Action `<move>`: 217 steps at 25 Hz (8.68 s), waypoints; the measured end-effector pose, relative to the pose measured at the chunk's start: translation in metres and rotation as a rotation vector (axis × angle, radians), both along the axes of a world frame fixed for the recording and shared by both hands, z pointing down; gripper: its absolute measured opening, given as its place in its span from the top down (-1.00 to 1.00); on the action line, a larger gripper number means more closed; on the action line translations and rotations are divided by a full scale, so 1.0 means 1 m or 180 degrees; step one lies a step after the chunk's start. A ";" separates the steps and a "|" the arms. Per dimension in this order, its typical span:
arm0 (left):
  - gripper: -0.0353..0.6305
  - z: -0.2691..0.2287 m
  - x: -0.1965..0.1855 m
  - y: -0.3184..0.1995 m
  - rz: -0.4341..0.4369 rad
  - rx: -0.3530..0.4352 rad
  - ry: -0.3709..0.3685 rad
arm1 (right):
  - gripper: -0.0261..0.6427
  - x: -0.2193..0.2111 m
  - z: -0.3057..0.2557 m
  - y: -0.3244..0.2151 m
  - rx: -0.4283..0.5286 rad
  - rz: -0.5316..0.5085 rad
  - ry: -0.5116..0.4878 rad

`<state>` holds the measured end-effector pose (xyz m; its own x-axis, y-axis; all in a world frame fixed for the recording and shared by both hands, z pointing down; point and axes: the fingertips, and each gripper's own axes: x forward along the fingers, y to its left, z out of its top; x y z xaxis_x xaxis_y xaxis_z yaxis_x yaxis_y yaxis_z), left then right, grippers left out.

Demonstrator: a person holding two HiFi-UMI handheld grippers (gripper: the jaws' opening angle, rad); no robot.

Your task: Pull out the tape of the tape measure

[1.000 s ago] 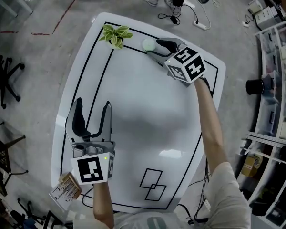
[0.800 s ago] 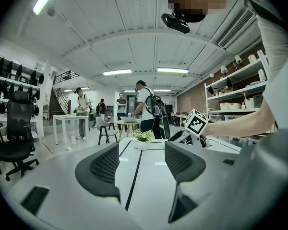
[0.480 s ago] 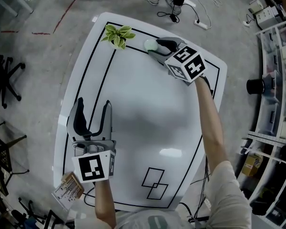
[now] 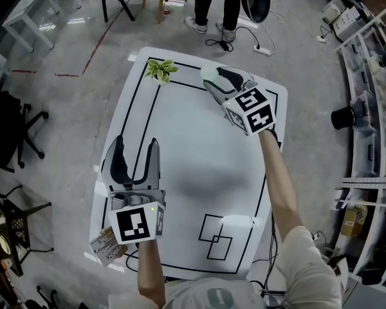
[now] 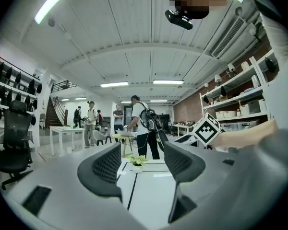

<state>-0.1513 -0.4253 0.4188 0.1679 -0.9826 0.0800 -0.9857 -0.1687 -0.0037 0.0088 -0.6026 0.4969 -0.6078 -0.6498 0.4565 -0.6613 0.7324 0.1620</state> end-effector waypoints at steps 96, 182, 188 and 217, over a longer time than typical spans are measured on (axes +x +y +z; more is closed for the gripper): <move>0.44 -0.065 0.134 0.341 0.2168 0.0771 -0.1162 | 0.29 0.005 -0.139 0.513 0.0721 0.0392 -0.0790; 0.81 0.147 -0.052 0.275 -0.0209 -0.1498 -0.0151 | 0.29 0.147 0.107 0.464 -0.0788 0.1752 0.0179; 0.81 0.162 -0.051 0.259 -0.0193 -0.1634 -0.0129 | 0.29 0.141 0.110 0.456 -0.0801 0.1733 0.0213; 0.80 0.112 -0.045 0.218 -0.0125 -0.1207 -0.0139 | 0.24 0.149 0.049 0.416 -0.0351 0.1881 -0.0048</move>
<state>-0.1965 -0.2069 0.5305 0.1190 -0.8875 0.4452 -0.9917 -0.1282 0.0095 0.1581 -0.1861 0.5457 -0.1650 -0.8289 0.5345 -0.9632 0.2519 0.0933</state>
